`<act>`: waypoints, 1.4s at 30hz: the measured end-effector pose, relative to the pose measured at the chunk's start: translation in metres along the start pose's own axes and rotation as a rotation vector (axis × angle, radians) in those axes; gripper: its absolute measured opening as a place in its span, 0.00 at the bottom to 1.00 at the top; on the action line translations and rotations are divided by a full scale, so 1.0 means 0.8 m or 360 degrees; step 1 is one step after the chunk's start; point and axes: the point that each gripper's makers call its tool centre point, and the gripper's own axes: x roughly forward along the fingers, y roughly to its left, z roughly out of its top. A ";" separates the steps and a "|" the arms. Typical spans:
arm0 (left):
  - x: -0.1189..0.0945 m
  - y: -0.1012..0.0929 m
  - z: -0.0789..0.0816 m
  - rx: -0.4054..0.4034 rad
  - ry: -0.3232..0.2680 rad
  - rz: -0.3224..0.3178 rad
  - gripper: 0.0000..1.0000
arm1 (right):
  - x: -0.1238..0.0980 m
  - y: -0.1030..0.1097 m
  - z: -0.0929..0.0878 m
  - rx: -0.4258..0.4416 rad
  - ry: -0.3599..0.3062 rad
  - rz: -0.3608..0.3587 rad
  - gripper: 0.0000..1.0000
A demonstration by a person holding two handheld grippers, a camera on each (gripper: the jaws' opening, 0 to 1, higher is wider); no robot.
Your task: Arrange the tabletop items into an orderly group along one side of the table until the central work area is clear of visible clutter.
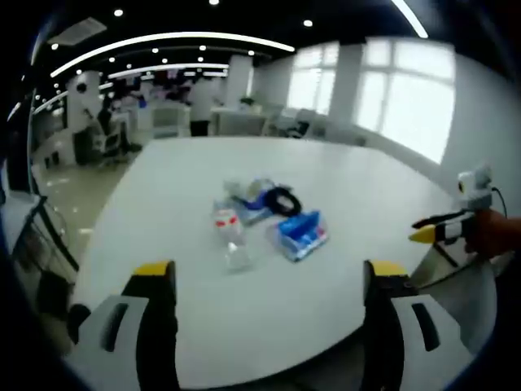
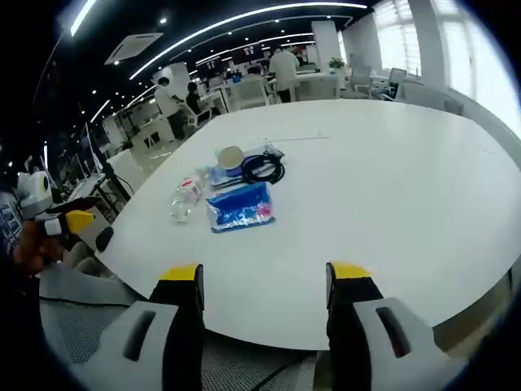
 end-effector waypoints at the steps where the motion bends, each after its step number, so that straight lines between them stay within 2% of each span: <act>1: 0.000 0.000 0.000 0.0001 -0.0001 0.0001 0.92 | 0.000 0.000 0.000 0.0001 -0.0001 0.0000 0.60; 25: -0.001 0.000 -0.001 0.0005 0.0004 0.0003 0.92 | 0.002 0.000 -0.001 0.0009 0.0001 0.0005 0.60; 42: -0.003 0.005 -0.002 -0.0008 0.0006 0.0031 0.92 | 0.003 0.007 -0.002 0.0034 0.0002 0.0056 0.60</act>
